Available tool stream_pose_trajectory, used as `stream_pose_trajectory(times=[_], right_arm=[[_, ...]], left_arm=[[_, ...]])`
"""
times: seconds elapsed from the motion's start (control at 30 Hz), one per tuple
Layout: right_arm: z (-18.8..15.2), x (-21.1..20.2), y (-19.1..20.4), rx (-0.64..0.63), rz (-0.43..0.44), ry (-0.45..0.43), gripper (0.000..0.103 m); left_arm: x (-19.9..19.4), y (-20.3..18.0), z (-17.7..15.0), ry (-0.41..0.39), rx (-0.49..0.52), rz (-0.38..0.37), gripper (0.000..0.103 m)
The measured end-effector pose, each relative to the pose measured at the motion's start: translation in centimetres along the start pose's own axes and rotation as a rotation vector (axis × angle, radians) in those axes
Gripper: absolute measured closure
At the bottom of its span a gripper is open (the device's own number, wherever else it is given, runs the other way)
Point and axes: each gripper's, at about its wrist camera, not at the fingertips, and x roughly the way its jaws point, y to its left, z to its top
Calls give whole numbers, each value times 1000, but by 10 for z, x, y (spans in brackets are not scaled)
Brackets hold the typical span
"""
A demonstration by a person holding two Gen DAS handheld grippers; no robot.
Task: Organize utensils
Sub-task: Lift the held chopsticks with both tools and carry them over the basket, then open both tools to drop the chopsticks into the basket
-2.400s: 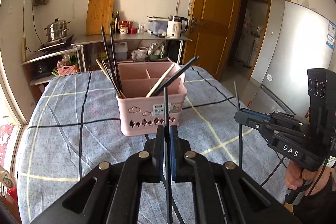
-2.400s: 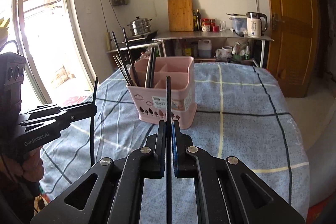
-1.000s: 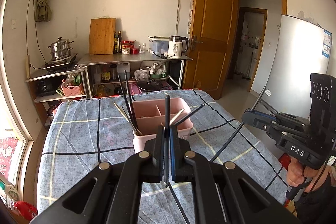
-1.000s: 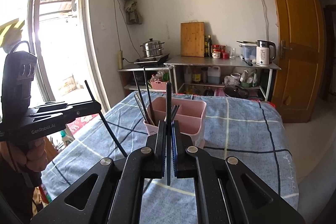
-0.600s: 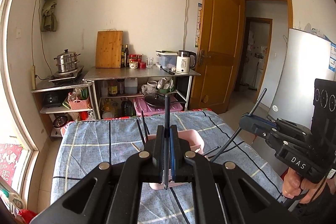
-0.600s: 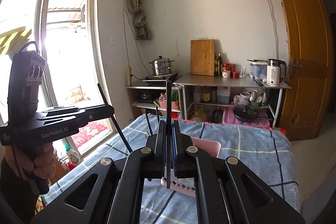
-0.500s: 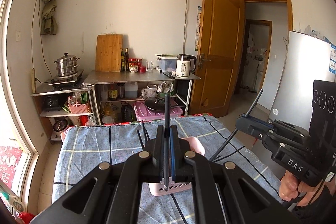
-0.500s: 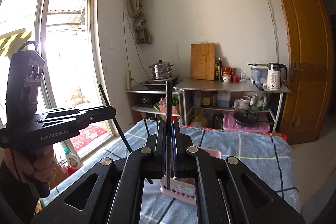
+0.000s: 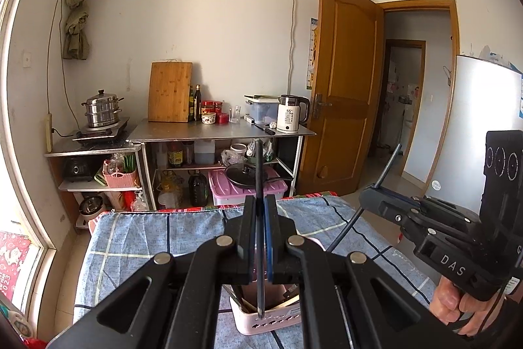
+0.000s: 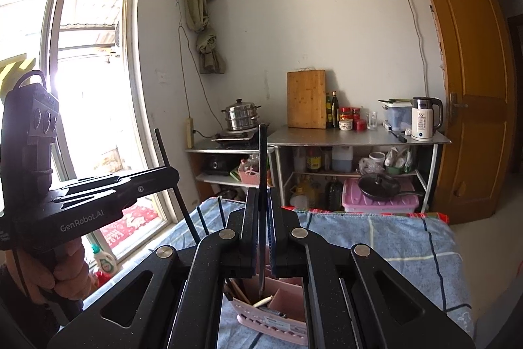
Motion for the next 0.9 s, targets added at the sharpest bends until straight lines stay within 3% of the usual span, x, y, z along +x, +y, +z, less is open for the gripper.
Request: stream_pose_trajectory(times=[0.23, 0.57, 0.9], right_arm=[[-13, 15, -7, 10, -9, 47, 98], [-15, 17, -9, 20, -7, 51, 98], [-30, 26, -11, 23, -7, 102, 98]], left_arm=[[13, 8, -6, 28, -33, -5, 98], [-6, 4, 20, -47, -17, -21, 98], [28, 13, -14, 59, -49, -35, 98]])
